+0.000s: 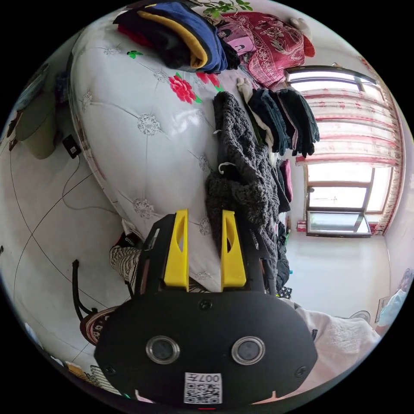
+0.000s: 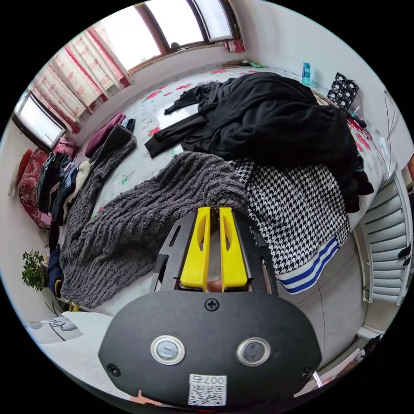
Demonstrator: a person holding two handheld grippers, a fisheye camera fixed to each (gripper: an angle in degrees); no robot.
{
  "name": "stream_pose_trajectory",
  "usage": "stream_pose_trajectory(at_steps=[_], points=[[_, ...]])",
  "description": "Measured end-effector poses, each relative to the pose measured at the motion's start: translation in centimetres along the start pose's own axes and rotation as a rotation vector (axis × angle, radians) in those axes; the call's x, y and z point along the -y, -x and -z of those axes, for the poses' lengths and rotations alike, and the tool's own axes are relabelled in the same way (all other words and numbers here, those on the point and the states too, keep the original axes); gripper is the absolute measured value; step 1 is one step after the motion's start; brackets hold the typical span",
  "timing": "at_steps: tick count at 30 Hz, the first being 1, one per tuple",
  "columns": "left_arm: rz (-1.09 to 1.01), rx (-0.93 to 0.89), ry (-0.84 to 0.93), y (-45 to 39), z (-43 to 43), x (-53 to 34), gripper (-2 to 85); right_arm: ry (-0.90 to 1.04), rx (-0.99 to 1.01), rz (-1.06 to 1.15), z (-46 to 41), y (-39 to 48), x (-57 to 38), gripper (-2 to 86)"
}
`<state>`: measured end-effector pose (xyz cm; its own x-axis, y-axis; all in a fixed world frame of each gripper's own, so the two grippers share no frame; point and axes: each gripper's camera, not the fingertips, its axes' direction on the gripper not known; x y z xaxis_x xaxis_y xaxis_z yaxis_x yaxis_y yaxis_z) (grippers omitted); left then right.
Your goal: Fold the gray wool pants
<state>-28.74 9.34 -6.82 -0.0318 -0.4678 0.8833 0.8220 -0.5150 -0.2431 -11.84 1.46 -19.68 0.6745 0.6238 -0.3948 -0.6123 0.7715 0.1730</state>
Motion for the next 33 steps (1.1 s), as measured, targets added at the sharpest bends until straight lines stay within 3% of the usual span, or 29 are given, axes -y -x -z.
stream_pose_trajectory(at_steps=[3,8,10,15,18,21,26,31,33], points=[[-0.070,0.008,-0.006,-1.4,-1.3,0.4,12.1,-0.001,0.044,-0.032,-1.0,0.3,-1.2,1.0],[-0.458,0.194,-0.003,-10.2,-4.1,0.5,12.0,0.008,0.068,-0.008,-0.5,1.4,0.3,0.8],[-0.626,0.321,0.045,-13.7,-6.2,0.1,13.0,-0.001,0.068,0.018,0.1,1.9,0.7,0.7],[-0.759,0.323,0.191,-15.5,-10.0,0.1,13.4,0.010,0.058,0.041,0.2,2.3,1.0,0.7],[-0.742,0.376,0.343,-14.2,-13.9,-0.3,12.5,0.029,0.063,0.021,-0.2,1.6,0.8,0.8],[-0.746,0.355,0.354,-13.8,-14.2,-1.1,7.8,0.040,0.072,-0.002,-0.3,0.9,0.7,0.9],[-0.798,0.197,0.286,-13.3,-6.1,-0.7,3.4,0.004,0.093,-0.006,1.9,-0.3,1.8,0.8],[-0.705,0.288,0.280,-7.8,1.6,-0.5,1.4,0.004,0.191,-0.048,2.8,-3.5,1.3,0.7],[-0.555,0.312,0.306,-3.0,2.0,-1.2,1.1,0.066,0.215,-0.078,0.9,-4.7,0.2,0.6]])
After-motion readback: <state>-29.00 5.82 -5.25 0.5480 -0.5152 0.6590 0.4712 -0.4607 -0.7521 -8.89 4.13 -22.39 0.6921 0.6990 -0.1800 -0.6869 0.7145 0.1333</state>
